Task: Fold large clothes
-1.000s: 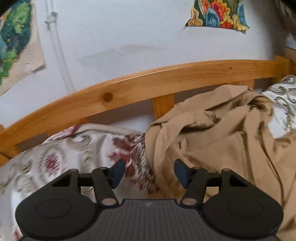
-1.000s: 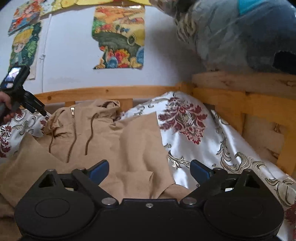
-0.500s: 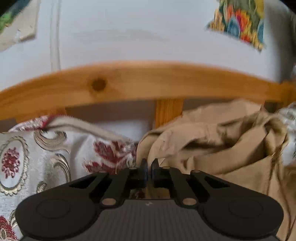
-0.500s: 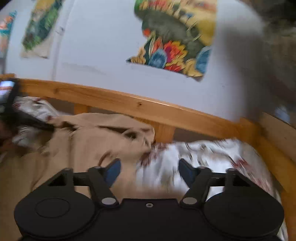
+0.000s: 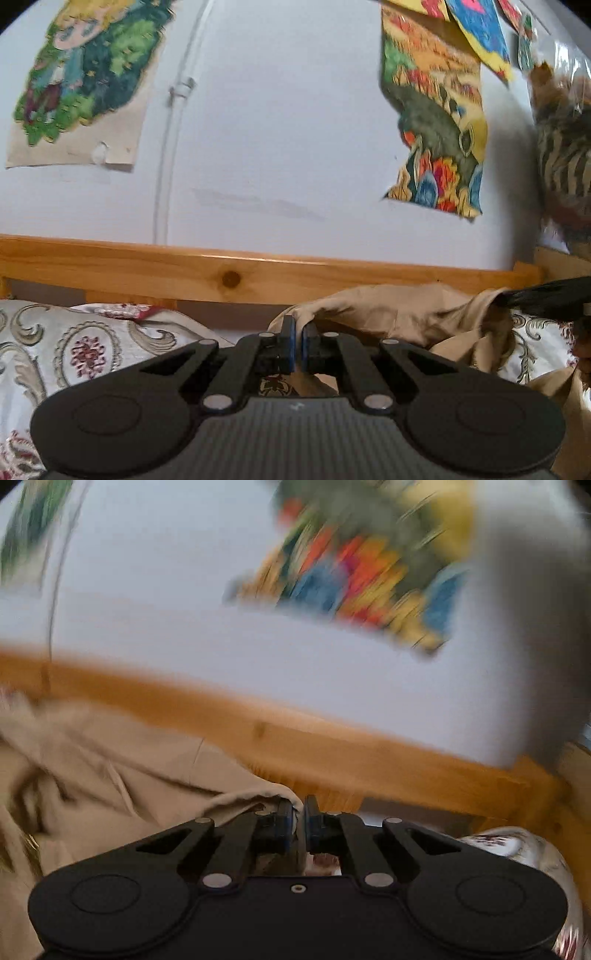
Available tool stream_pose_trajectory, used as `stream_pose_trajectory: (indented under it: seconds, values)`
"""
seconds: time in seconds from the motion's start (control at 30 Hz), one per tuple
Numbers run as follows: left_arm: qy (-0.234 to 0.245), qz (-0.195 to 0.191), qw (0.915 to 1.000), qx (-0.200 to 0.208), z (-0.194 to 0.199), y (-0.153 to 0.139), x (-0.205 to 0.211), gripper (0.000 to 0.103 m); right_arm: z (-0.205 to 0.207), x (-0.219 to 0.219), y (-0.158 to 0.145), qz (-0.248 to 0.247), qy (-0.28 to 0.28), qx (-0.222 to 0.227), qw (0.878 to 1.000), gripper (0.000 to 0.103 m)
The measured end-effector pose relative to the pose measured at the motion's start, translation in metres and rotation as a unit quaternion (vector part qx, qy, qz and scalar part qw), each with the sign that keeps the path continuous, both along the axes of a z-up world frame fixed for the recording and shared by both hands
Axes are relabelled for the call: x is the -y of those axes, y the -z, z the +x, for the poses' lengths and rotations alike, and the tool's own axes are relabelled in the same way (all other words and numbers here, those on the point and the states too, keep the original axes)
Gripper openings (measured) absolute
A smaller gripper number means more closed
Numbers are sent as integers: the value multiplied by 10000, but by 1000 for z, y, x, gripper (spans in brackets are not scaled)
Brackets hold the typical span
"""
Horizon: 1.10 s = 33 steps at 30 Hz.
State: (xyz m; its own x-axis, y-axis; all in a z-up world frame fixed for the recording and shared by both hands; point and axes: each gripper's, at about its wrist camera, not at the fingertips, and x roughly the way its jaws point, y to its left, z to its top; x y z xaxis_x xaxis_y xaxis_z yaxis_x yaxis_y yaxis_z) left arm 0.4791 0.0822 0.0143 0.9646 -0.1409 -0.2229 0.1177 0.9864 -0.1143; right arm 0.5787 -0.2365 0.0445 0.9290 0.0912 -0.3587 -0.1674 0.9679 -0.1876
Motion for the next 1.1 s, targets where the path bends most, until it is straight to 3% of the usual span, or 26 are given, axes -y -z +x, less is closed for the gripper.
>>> stream_pose_trajectory:
  seconds: [0.1,0.17,0.23,0.3,0.43,0.57,0.7,0.8,0.87,0.9,0.97,1.03,1.1]
  values:
    - [-279,-60,9996,-5,-11,1,-11,2,-47,34,-15,961,171,552,9937,4]
    - [-158,-171,9997,-36,-16,3,-17,2,-67,61,-16,1716,233,538,9834,3]
    - [-174,-84,9998,36,-25,0,-10,2,-82,71,-15,2057,196,505,9771,3]
    - [-127,-74,9998,97,-34,2,-4,2,-99,69,-14,1972,128,562,9787,3]
    - [17,231,9996,-167,-47,25,3,3,-123,53,8,772,-24,766,9941,4]
    - [102,573,9964,-620,-49,50,2,3,-141,40,44,-187,-174,742,9969,4]
    - [244,628,9945,-802,-49,57,-7,4,-143,47,61,-50,-7,508,9987,4]
    - [700,679,9863,-1332,-48,63,-13,9,-142,52,72,-59,66,236,9997,4]
    - [839,526,9842,-1468,-57,64,-22,21,-144,55,78,-59,23,46,10000,6]
    - [767,402,9858,-1436,-61,61,-27,25,-147,57,79,-67,-2,25,10000,6]
    - [438,-76,9932,-1073,-66,47,-42,47,-149,60,81,-56,-56,-29,10000,6]
    - [268,-411,9962,-725,-54,30,-47,51,-149,62,81,12,-65,-65,10000,8]
    - [262,-297,9978,-529,-24,15,-35,51,-148,62,76,99,-58,-20,9999,14]
